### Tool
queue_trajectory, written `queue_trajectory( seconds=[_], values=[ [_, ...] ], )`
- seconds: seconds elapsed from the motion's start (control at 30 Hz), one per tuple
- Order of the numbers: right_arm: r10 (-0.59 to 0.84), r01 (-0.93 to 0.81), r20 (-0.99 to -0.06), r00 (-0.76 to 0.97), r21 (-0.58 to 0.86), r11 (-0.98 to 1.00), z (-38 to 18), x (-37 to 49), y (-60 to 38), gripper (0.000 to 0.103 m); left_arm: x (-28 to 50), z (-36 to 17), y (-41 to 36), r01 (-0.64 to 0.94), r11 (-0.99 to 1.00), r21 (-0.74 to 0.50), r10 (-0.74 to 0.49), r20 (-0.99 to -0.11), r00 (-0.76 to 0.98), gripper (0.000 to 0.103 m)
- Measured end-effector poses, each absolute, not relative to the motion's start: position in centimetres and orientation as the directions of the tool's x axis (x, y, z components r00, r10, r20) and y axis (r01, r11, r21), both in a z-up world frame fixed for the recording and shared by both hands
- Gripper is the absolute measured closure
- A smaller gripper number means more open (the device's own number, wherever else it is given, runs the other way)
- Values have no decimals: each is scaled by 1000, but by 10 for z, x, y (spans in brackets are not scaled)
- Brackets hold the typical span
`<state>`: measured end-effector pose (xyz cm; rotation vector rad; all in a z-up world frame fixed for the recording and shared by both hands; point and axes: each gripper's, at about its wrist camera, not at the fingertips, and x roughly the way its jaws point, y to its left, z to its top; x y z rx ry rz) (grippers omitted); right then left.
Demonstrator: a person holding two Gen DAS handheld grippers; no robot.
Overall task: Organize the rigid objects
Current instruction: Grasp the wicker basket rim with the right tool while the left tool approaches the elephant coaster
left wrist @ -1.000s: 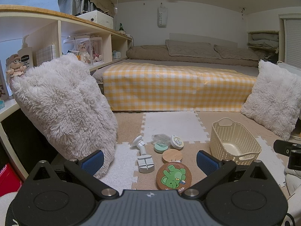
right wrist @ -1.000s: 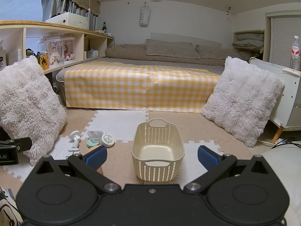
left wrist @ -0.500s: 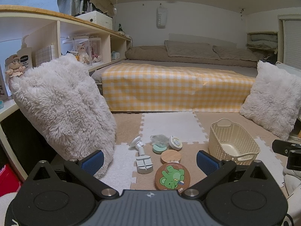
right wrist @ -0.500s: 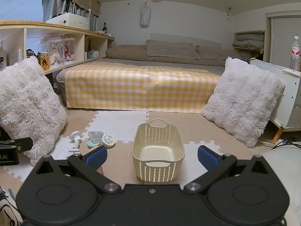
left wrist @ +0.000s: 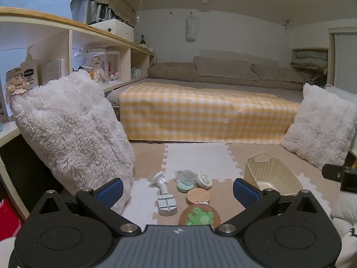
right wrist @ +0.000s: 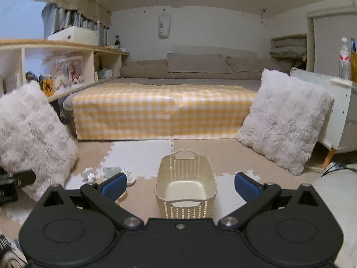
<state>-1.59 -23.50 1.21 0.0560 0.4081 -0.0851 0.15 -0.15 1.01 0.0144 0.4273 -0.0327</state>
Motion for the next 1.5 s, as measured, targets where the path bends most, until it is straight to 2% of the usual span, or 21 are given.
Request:
queue_trajectory(
  seconds=[0.2, 0.57, 0.73, 0.83, 0.97, 1.13, 1.23, 1.3, 1.4, 1.5],
  values=[
    [-96, 134, -448, 889, 53, 990, 24, 11, -251, 0, 6, 16, -2, 76, 997, -1, -69, -410, 909, 0],
    [-124, 166, -434, 893, 59, 984, 38, 93, -296, 0, 40, 29, -12, 152, 988, -1, -140, -386, 912, 0],
    [-96, 139, -418, 903, 74, 988, 30, 127, -317, 0, 69, 26, -23, 172, 983, 56, -136, -399, 907, 0],
    [-119, 152, -439, 891, 42, 987, 20, 147, -326, 0, 90, 19, -25, 191, 979, 71, -142, -433, 890, 0],
    [-85, 145, -499, 863, 82, 986, -3, 162, -343, 0, 118, 3, -28, 264, 962, 75, -192, -503, 842, 0],
    [-69, 154, -603, 795, 91, 984, -31, 181, -361, 0, 146, -19, -37, 347, 934, 85, -235, -584, 777, 0],
    [-45, 145, -664, 747, 96, 985, -47, 197, -370, 16, 161, -34, -40, 395, 916, 73, -262, -638, 724, 0],
    [-31, 133, -700, 713, 91, 987, -59, 207, -374, 34, 168, -44, -40, 421, 905, 61, -275, -671, 689, 0],
    [18, 108, -738, 674, 122, 987, -73, 219, -379, 51, 176, -58, -40, 446, 894, 51, -278, -716, 640, 0],
    [44, 102, -741, 670, 150, 983, -76, 227, -383, 53, 182, -68, -40, 472, 880, 43, -283, -751, 596, 0]
  ],
)
